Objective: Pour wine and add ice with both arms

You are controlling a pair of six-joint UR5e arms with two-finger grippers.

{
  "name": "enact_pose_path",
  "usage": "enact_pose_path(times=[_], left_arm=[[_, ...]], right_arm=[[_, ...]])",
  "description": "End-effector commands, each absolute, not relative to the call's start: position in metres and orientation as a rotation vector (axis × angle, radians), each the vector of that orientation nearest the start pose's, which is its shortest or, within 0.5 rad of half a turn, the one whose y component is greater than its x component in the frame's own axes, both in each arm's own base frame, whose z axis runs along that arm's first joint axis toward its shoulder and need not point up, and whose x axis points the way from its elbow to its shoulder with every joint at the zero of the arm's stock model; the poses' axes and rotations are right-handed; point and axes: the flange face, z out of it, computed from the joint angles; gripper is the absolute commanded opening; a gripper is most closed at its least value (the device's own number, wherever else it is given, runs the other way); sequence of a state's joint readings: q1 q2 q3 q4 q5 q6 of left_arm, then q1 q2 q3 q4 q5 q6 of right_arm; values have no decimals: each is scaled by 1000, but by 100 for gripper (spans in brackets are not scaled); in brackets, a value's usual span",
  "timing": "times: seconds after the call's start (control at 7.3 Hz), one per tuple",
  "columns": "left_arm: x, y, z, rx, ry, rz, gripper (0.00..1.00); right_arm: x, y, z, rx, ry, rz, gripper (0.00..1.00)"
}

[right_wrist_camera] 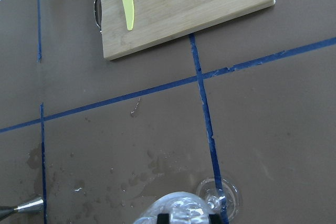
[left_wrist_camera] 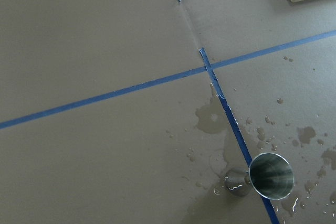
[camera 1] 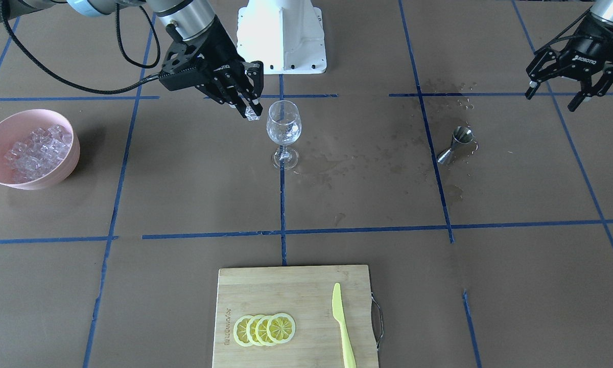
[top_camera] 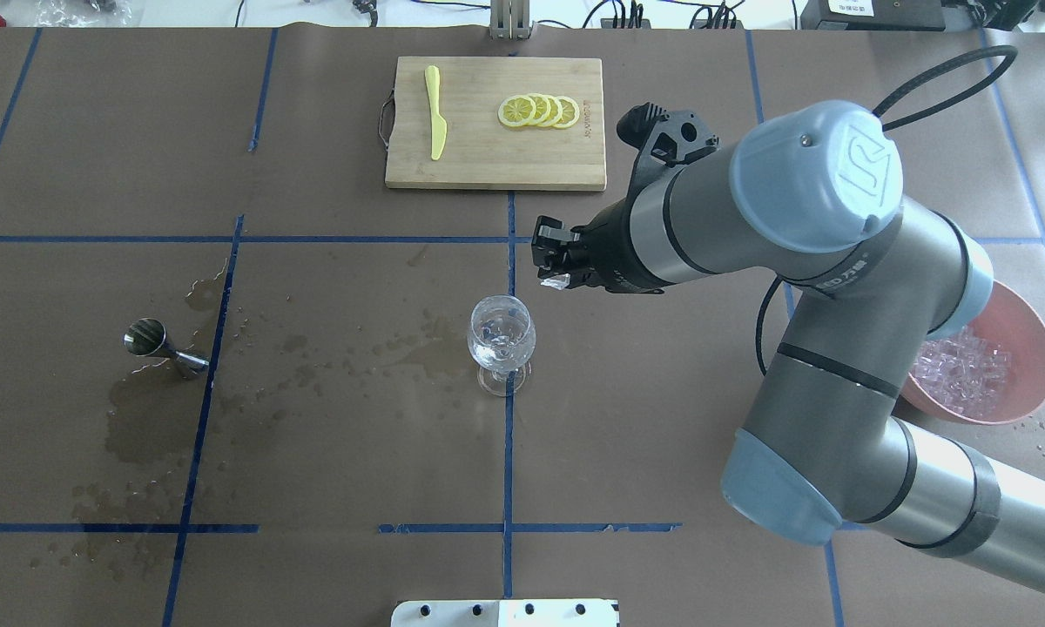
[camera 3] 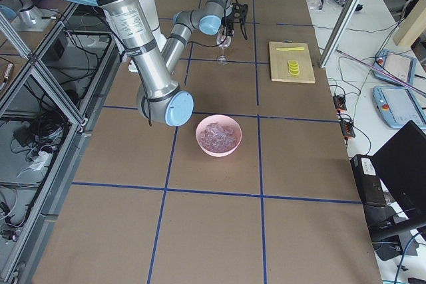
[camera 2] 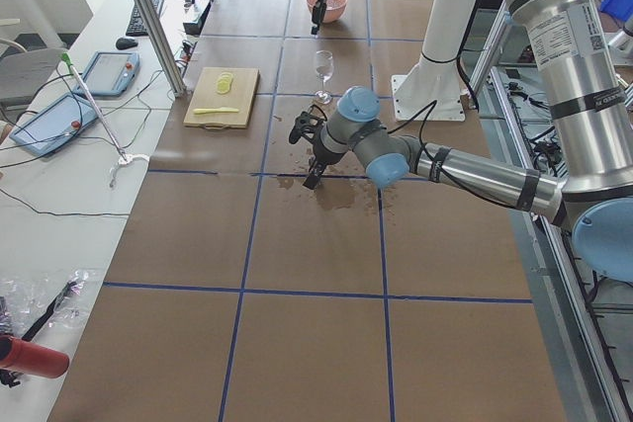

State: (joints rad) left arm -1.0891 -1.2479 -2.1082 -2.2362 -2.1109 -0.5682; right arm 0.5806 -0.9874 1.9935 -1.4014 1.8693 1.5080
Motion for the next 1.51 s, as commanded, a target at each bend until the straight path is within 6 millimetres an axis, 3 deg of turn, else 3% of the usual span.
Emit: enact_pose_path(times=[0.0,0.41,0.69,0.82,0.96,1.1,1.23,1.37], left_arm=[[95,-384,465,494,860,157,100],[95,-386,466,492,858,154,100],[97,-389,466,495,859,155,100],[96,-390,466,495,859,154,100],[96,-390,466,495,859,154,100],[95,-390,466,497,857,152,100],[95,-390,466,497,857,153,100],[96,-390,466,498,858,155,100]], right_arm=[[-433,-393,121,119,-1200,266,0],[-452,-374,121,114,-1197,241,0],[-450,-373,118,117,-1204,239,0],[-451,-372,119,114,-1203,238,22],[-451,-372,116,96,-1209,267,60],[-451,-372,113,92,-1214,274,87],[-450,-371,112,92,-1217,275,96],[-449,-372,110,93,-1220,273,99]])
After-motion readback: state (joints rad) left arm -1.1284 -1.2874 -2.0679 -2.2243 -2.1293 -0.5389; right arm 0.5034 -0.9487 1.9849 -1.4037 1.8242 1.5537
